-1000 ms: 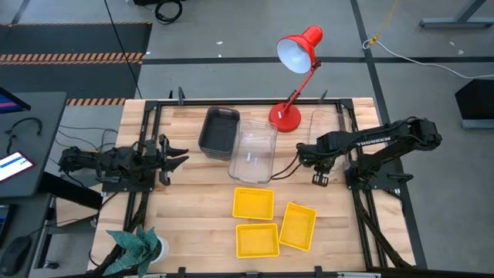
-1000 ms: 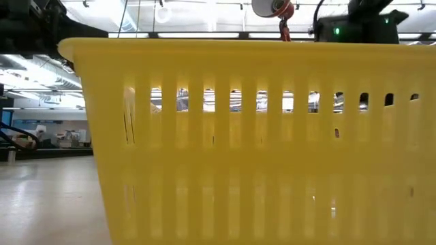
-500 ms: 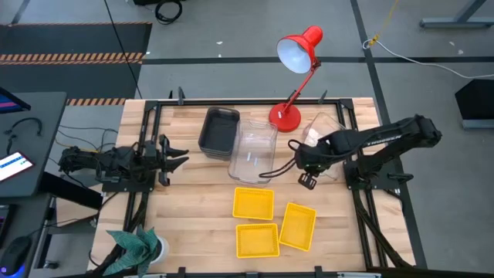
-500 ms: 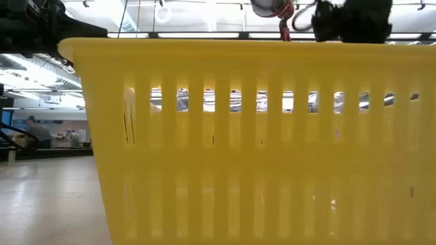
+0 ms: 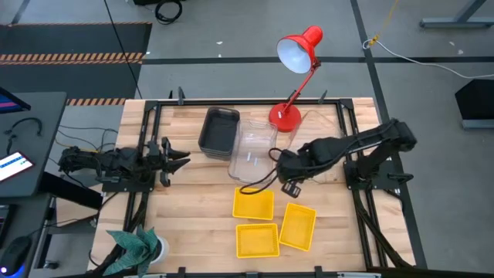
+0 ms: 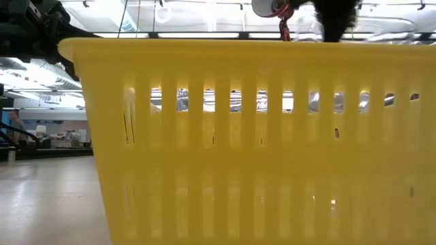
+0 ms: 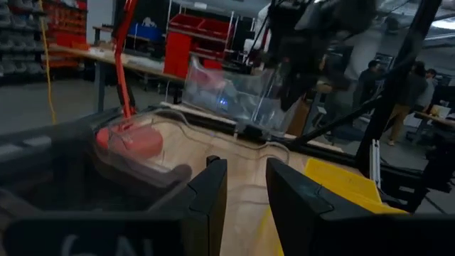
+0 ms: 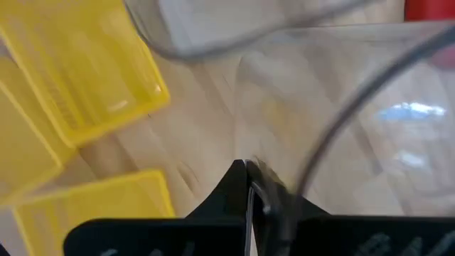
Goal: Stack baskets by color
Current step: Stack the top transparent bin on the bottom transparent bin
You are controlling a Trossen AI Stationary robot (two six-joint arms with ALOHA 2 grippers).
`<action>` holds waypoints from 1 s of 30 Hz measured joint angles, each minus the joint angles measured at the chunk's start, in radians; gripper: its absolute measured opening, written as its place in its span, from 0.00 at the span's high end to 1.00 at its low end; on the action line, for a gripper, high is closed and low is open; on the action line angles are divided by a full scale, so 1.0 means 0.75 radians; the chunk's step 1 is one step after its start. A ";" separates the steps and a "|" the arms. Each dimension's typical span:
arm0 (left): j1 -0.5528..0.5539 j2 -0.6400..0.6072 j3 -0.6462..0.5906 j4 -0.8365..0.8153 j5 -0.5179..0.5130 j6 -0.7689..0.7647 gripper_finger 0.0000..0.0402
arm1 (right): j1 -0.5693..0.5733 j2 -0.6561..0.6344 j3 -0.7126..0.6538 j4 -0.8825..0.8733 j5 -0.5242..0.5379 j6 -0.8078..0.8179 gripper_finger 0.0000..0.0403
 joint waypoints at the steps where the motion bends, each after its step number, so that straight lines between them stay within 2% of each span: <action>1: 0.000 0.000 0.000 -0.011 0.000 -0.005 0.74 | 0.003 0.037 0.056 -0.014 0.010 -0.001 0.99; 11: 0.000 0.000 0.001 -0.086 0.000 -0.008 0.74 | 0.027 0.415 0.605 -0.259 0.095 -0.082 0.99; 20: 0.001 0.000 0.001 -0.106 -0.006 0.024 0.74 | 0.022 0.652 1.051 -0.306 0.109 -0.209 0.99; 23: 0.001 0.000 0.001 -0.105 -0.016 0.024 0.74 | 0.012 0.705 1.135 -0.301 0.138 -0.273 0.99; 30: 0.001 0.000 0.001 -0.112 -0.021 0.030 0.74 | -0.011 0.723 1.110 -0.246 0.225 -0.395 0.99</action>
